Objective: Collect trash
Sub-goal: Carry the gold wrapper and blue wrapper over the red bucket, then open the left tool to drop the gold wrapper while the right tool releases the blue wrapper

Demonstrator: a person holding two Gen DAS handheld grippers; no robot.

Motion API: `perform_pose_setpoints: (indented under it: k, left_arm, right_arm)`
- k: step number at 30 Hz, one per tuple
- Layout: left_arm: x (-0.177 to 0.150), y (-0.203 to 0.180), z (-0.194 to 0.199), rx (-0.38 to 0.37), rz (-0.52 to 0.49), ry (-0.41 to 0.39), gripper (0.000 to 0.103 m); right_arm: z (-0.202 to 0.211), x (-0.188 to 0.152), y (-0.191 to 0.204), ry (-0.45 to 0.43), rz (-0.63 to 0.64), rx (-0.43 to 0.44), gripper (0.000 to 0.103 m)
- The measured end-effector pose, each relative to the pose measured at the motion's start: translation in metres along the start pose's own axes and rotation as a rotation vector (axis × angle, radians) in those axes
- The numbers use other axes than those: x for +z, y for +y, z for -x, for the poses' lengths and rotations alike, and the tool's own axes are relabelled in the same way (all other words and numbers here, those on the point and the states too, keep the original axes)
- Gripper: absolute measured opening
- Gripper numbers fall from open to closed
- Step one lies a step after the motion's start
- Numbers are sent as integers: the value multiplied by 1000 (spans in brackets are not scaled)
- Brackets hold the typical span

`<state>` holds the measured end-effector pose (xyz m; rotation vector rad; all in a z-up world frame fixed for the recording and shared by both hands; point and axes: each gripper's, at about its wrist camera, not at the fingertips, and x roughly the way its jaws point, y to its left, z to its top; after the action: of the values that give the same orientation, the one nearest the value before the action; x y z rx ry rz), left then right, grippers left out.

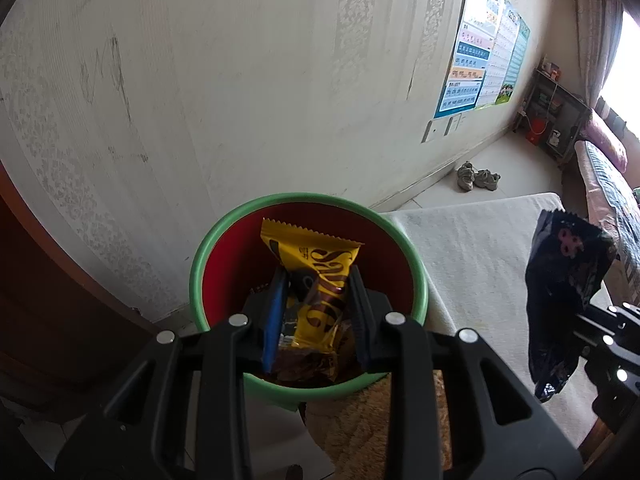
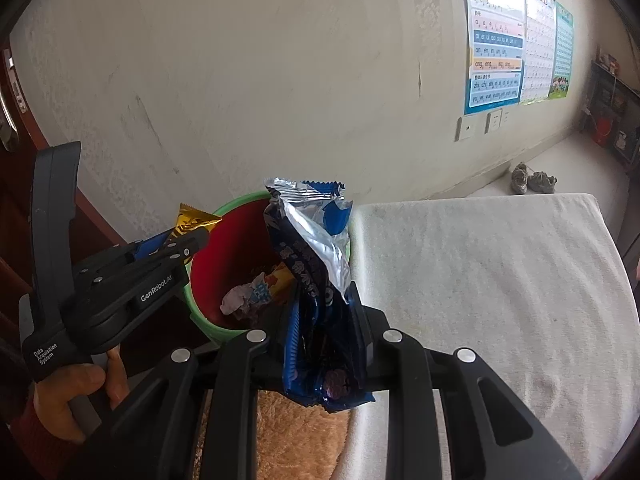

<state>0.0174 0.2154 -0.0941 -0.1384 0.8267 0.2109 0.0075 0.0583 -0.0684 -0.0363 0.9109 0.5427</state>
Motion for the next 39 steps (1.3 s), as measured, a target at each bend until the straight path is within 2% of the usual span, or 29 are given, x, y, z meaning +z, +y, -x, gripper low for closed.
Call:
perform_pose_setpoints:
  k: [30,39]
  left_arm:
    - [-8,29,-52,14,25,100,28]
    - [-5,30,-63,14,28,109,28]
  right_arm:
    - [-46,23,8,65,10,39,22]
    - [-61,27,4,92,11,41,22]
